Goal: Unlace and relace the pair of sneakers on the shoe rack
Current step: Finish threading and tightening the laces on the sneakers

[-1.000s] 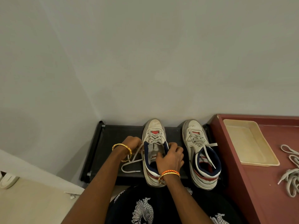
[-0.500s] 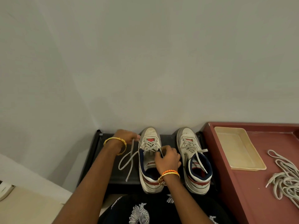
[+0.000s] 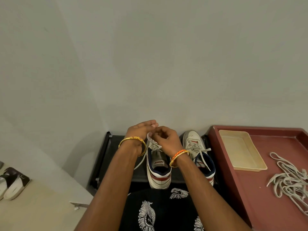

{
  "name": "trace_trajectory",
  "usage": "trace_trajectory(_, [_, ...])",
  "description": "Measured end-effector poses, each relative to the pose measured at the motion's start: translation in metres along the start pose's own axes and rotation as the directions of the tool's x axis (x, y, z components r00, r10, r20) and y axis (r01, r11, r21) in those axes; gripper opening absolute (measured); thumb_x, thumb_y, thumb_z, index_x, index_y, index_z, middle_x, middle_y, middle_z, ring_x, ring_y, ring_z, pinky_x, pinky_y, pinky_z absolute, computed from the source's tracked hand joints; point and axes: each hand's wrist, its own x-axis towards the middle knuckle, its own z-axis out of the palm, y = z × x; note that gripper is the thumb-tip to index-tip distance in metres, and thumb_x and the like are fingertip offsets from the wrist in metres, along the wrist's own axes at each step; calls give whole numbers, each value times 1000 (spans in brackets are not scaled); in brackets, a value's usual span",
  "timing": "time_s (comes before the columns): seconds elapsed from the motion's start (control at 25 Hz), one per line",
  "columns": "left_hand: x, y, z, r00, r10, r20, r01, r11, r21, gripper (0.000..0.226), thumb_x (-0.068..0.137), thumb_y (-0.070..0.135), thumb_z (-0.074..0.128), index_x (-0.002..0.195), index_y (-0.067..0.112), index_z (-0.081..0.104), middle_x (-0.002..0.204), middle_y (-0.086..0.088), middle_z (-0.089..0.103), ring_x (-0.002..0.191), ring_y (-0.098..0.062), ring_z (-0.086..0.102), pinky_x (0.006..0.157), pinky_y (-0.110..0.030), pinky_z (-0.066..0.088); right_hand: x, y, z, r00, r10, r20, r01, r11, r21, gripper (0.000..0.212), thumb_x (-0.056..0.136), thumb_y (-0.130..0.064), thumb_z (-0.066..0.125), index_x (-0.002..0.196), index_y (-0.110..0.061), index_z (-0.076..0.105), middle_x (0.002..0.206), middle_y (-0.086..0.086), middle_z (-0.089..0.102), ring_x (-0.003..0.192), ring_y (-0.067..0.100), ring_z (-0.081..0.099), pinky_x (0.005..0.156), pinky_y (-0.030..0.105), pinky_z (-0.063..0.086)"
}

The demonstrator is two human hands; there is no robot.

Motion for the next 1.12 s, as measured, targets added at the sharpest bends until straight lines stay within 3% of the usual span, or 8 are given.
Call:
trace_trajectory(0.16, [-6,-8,5,995,41,-87,-48,995,-90,27,84,3,65,110,7,67,105,-7,67,83,-14,64,53,-16,52,-14,-16,-8,985,152,83,-167,960,224,20,92,-2,47,84,-12,63,71,3,68,67,14,65,67,24,51])
trace_trajectory(0.28, [-8,-16,7,983,51,-174,-73,990,-123,31,82,5,69,112,7,67,103,-5,66,72,-2,56,42,-6,42,-24,-17,-25,948,263,177,-313,863,396,22,95,-6,46,84,-8,65,64,2,65,57,12,60,61,25,52])
trace_trajectory(0.52, [-16,-24,11,959,46,-281,-115,965,-235,29,80,1,70,108,6,67,103,-6,65,68,-5,56,38,-5,41,-25,-5,-58,969,224,-104,-219,974,64,6,86,-8,66,84,-4,68,63,0,61,55,8,54,50,14,49])
trace_trajectory(0.64, [-8,-36,1,929,150,-338,-142,989,49,31,82,13,71,111,20,66,114,-5,63,89,-11,59,70,-16,52,-23,-2,-66,975,199,-102,-188,976,110,16,90,4,55,102,4,66,73,5,65,63,7,63,60,14,55])
trace_trajectory(0.76, [-1,-52,-1,898,413,-151,-159,626,763,39,86,34,64,125,34,58,135,-4,44,127,-27,38,104,-49,34,-22,1,-64,984,175,-31,-169,975,146,11,87,6,59,95,2,64,70,7,69,57,8,67,56,17,55])
trace_trajectory(0.84, [10,-61,4,914,395,87,-312,551,774,30,89,39,58,119,33,63,128,1,56,125,-24,45,104,-52,33,-20,7,-59,990,134,-43,-131,989,63,6,81,-2,69,85,-2,65,67,5,69,55,8,65,52,19,53])
trace_trajectory(0.92, [23,-67,4,938,309,154,-328,656,680,22,87,39,61,106,30,70,105,2,70,107,-22,59,99,-50,40,-13,14,-53,990,115,-83,-122,989,-84,6,79,-12,73,79,-10,68,71,1,69,62,6,63,54,18,50])
trace_trajectory(1.12, [60,-79,-7,973,225,-41,-96,565,820,21,91,33,58,107,29,70,113,3,66,110,-24,53,100,-42,29,13,51,-40,963,217,-159,-253,933,-256,5,88,-20,64,86,-15,65,89,4,68,84,17,60,79,32,52])
